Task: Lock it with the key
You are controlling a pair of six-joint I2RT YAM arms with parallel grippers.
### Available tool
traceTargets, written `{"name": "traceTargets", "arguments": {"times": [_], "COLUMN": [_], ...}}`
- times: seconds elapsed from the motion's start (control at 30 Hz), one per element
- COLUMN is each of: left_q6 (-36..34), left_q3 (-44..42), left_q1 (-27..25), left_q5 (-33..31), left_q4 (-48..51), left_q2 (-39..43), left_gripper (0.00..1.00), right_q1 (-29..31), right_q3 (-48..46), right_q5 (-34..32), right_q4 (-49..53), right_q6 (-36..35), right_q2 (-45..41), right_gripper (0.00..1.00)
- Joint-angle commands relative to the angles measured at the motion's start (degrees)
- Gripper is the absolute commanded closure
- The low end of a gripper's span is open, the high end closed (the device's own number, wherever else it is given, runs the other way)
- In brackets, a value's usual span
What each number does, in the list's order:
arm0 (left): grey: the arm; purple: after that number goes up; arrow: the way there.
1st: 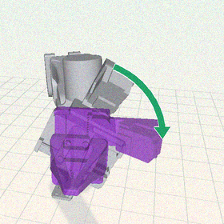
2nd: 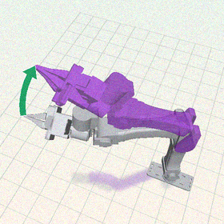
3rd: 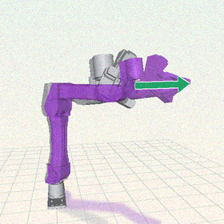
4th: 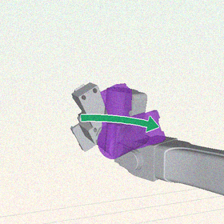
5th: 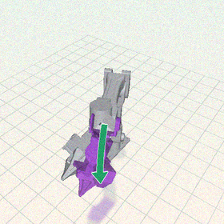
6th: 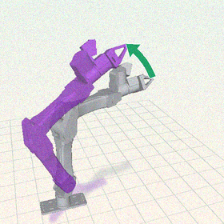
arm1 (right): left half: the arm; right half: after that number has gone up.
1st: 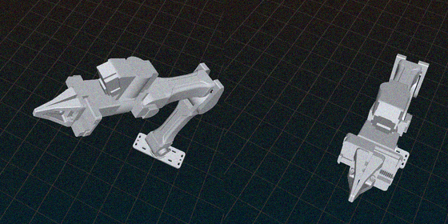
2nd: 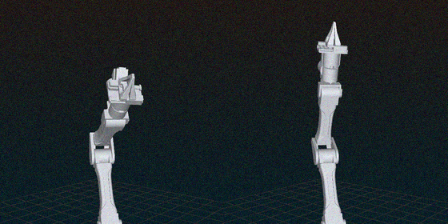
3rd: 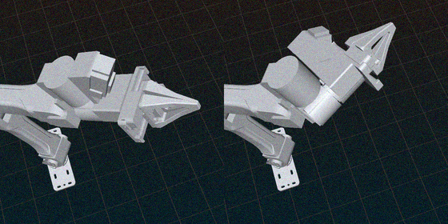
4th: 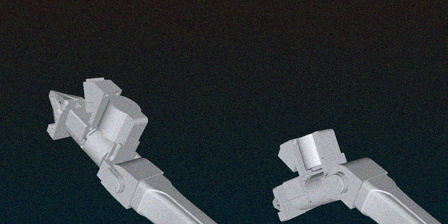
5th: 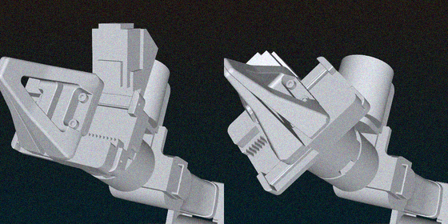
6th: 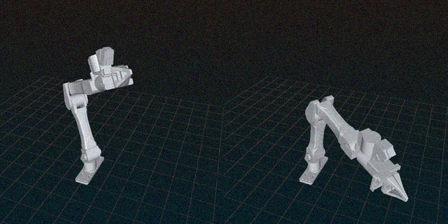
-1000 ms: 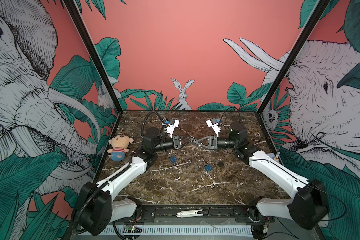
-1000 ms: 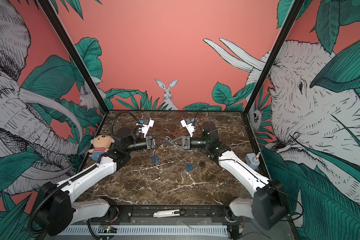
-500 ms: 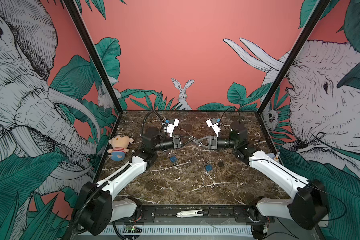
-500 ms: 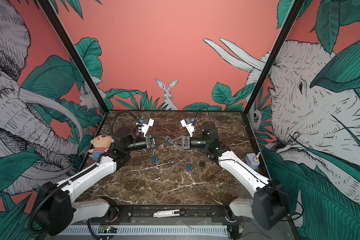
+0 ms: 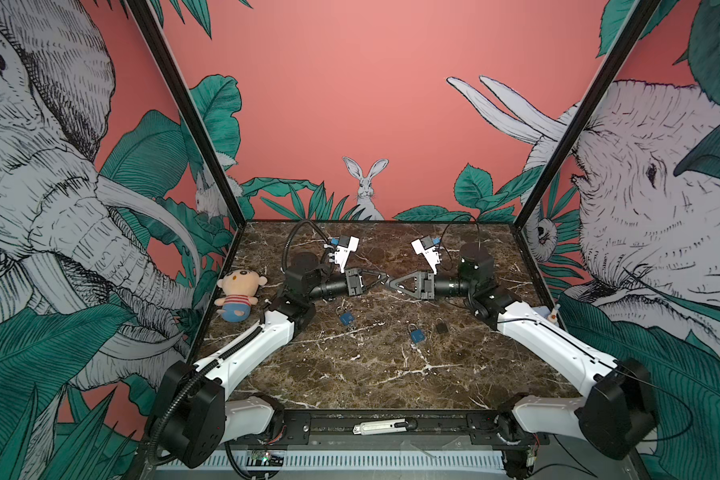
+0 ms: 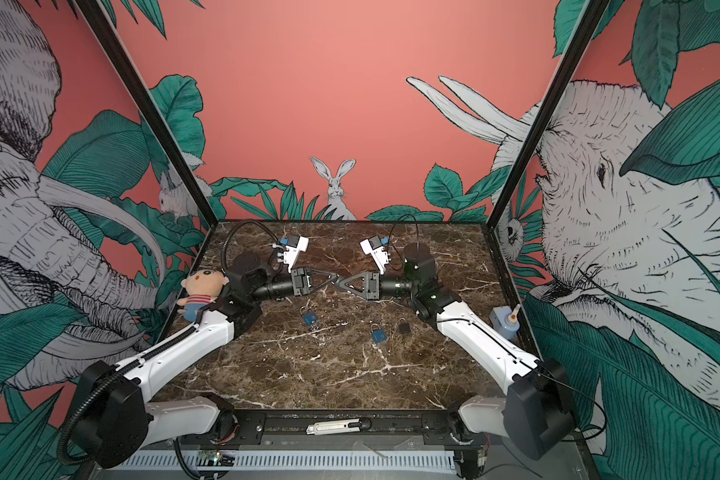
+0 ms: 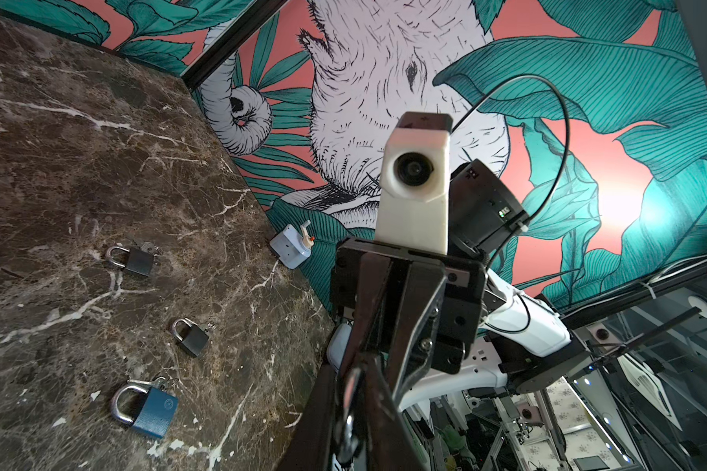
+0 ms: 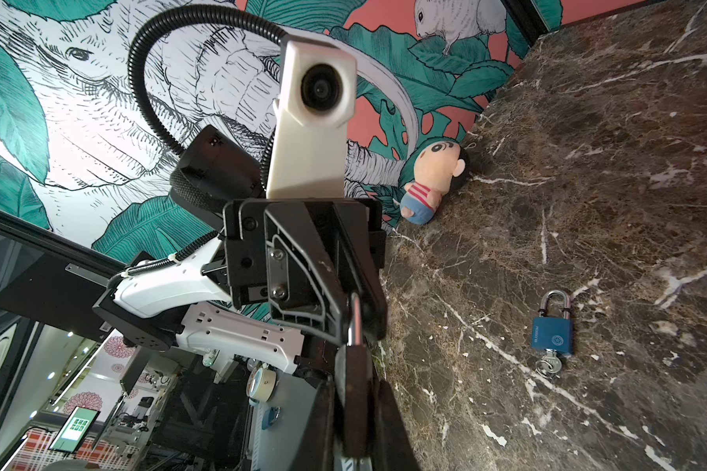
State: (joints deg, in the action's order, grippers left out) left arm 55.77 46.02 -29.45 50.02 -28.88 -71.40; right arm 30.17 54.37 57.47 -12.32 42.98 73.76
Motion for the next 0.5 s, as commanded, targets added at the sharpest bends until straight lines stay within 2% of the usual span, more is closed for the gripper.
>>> {"name": "traceTargets", "arguments": {"times": [0.0, 0.1, 0.2, 0.3, 0.47], "left_q6": [-1.0, -2.1, -2.0, -2.1, -3.6], "left_q3": [1.2, 1.4, 1.3, 1.3, 1.3], "left_q1": [0.3, 0.2, 0.3, 0.2, 0.3], "left_q5": [1.0, 1.4, 1.6, 1.8, 1.4], "left_q4": [0.8, 2.4, 2.3, 2.2, 4.9], "left_q2": [0.1, -0.2, -0.7, -0.8, -1.3], "left_gripper": [0.84, 0.85, 0.90, 1.00, 1.00], "right_q1": [0.6, 0.6, 0.7, 0.8, 0.9], "right_q3": [0.9, 1.2, 1.6, 1.8, 2.2], "right_q5": [0.6, 0.7, 0.6, 0.5, 0.3], "right_q4": [-3.1, -3.0, -3.1, -3.1, -3.0], "right_q6": [-1.2, -1.1, -0.9, -0.9, -0.7], "right_q2": [-0.6, -0.6, -0.5, -0.6, -0.4], "right_gripper": [1.00, 1.00, 1.00, 1.00, 1.00]}}
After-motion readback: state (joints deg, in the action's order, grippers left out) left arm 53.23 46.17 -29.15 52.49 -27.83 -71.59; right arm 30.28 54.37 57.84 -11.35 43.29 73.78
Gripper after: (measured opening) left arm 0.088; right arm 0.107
